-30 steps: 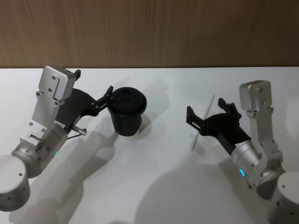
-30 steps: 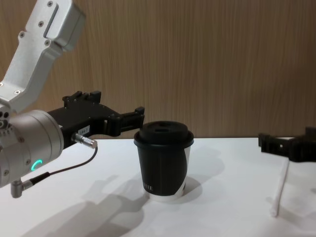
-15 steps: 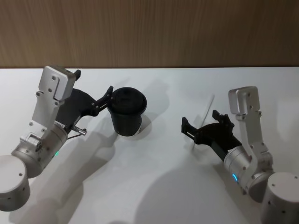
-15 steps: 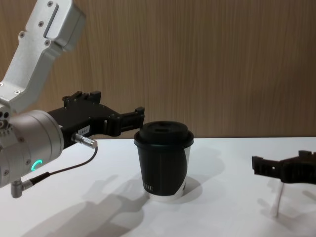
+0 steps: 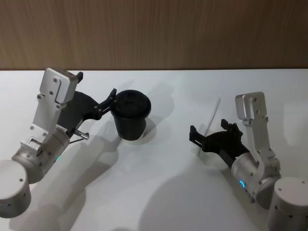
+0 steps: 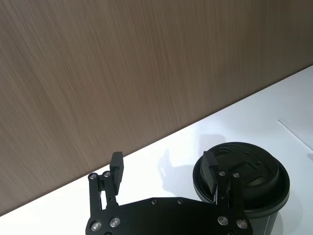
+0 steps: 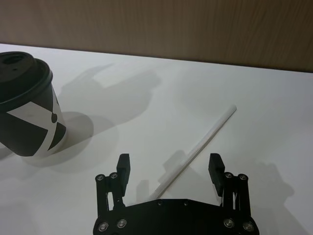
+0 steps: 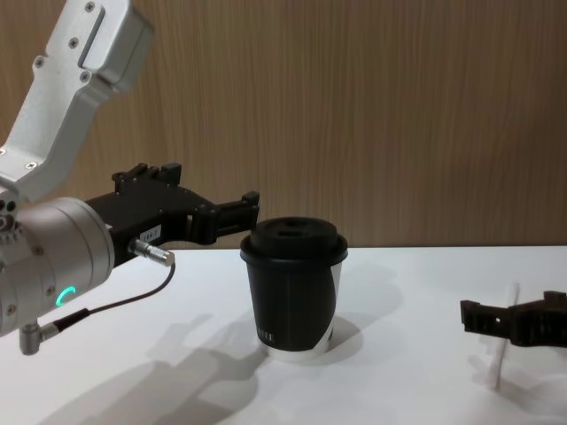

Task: Pick up the straw with one hand, pass it to the other hand, and insert it into the cup.

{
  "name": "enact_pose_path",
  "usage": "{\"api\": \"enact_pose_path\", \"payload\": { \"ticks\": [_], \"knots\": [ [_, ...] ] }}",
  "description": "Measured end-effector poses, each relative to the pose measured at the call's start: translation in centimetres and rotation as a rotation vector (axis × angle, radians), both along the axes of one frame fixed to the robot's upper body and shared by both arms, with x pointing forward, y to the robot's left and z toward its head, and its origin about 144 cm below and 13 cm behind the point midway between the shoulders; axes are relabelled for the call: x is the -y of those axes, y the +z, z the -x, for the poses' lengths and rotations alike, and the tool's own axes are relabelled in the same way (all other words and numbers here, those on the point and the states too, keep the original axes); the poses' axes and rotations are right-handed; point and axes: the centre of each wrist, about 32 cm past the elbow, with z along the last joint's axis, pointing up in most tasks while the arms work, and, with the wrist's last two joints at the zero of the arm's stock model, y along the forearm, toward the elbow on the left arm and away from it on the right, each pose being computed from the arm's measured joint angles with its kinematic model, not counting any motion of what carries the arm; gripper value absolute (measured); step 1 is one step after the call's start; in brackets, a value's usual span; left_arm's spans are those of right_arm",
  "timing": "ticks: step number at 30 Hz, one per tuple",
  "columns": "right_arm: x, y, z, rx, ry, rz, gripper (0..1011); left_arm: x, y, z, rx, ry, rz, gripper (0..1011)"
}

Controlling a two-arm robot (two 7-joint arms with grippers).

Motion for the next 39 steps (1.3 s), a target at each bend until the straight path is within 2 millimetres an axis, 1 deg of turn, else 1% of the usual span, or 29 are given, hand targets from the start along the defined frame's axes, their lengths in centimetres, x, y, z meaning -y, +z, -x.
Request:
{"api": "enact_pose_path", "payload": {
  "ticks": [11, 39],
  "knots": [
    [0.4, -0.4, -0.6, -0.027, -0.015, -0.001, 1001, 0.0, 0.0, 0.0, 0.000, 0.000, 0.000, 1002],
    [0.5, -1.1, -1.6, -0.087, -0.027, -0.019, 1001, 0.0, 0.0, 0.0, 0.000, 0.000, 0.000, 1003]
  ]
}}
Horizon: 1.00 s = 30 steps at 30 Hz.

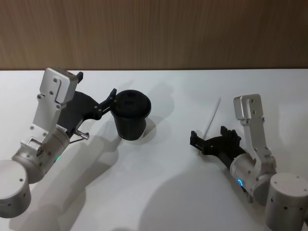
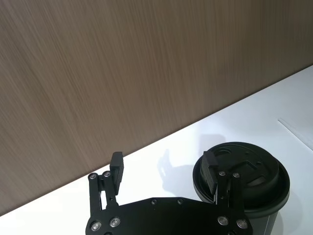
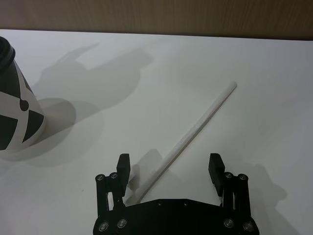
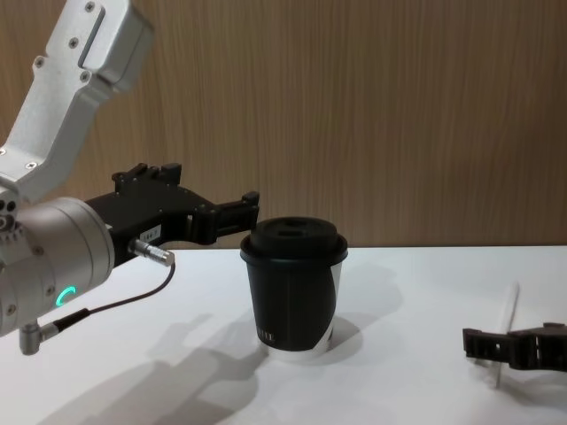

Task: Pick up the straw with one hand, pass it to the other hand, and insert it into the cup.

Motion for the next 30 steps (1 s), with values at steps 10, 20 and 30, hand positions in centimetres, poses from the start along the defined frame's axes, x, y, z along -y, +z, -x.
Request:
{"api": "enact_pose_path", "payload": {
  "ticks": [10, 20, 30],
  "knots": [
    [0.08, -0.09, -0.02, -0.006, -0.006, -0.005, 911, 0.00, 0.00, 0.00, 0.000, 0.000, 0.000, 1003],
    [0.24, -0.24, 0.26, -0.021, -0.007, -0.011, 626, 0.00, 0.00, 0.00, 0.000, 0.000, 0.000, 1002],
    [0.38, -0.35, 0.69, -0.040, -0.003, -0.027, 475, 0.00, 0.00, 0.00, 0.000, 0.000, 0.000, 1003]
  ]
}}
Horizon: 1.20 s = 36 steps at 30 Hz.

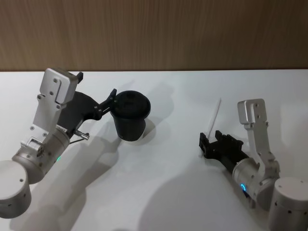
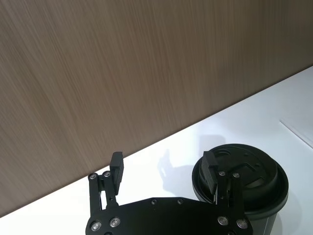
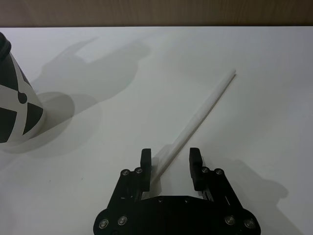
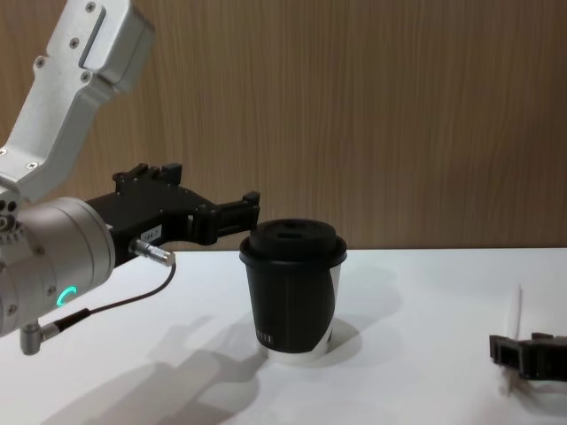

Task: Pick up the straw with one hand, pass it to the other hand, and insert it into the cup.

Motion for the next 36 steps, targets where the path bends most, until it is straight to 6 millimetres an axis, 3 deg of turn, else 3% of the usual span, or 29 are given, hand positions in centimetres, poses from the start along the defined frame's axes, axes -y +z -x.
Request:
{"api": "enact_pose_path", "payload": {
  "ticks": [36],
  "knots": [
    [-0.04, 0.07, 0.15, 0.005, 0.031, -0.029, 207, 0.00, 0.00, 0.00, 0.000, 0.000, 0.000, 1003]
  ]
}}
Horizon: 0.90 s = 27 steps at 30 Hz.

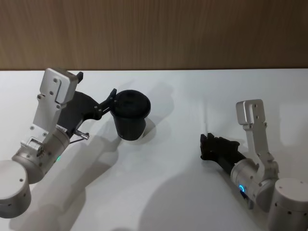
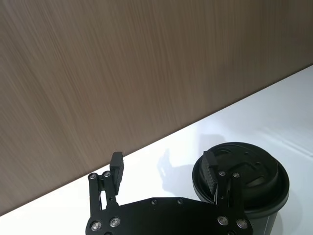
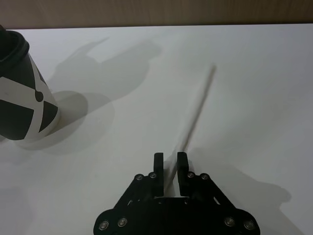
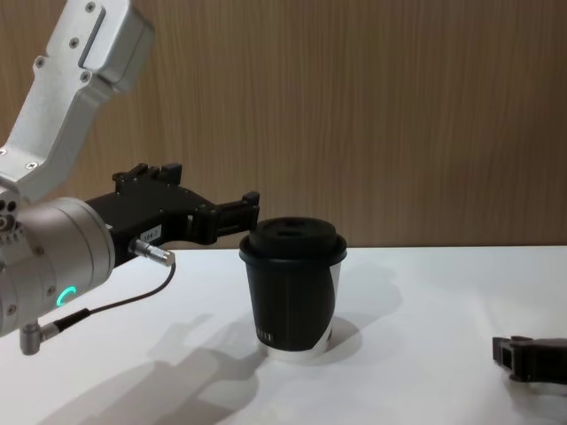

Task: Pick up the straw with one hand, pass it to the other hand, and insert it into the cup.

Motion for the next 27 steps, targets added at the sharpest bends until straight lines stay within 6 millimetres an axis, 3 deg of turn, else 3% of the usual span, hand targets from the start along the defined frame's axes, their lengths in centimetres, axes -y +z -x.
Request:
{"api": "enact_pose_path", "payload": {
  "ticks": [3, 9, 27],
  "knots": [
    [-0.03, 0.08, -0.06, 0.004, 0.003, -0.002, 102, 0.00, 0.00, 0.00, 0.000, 0.000, 0.000, 1003],
    [-0.05, 0.25, -0.17, 0.016, 0.006, -0.006, 9, 0.00, 0.00, 0.00, 0.000, 0.000, 0.000, 1003],
    [0.11, 0.97, -0.41, 0.111, 0.011, -0.018, 0, 0.00, 0.00, 0.00, 0.000, 0.000, 0.000, 1003]
  ]
}}
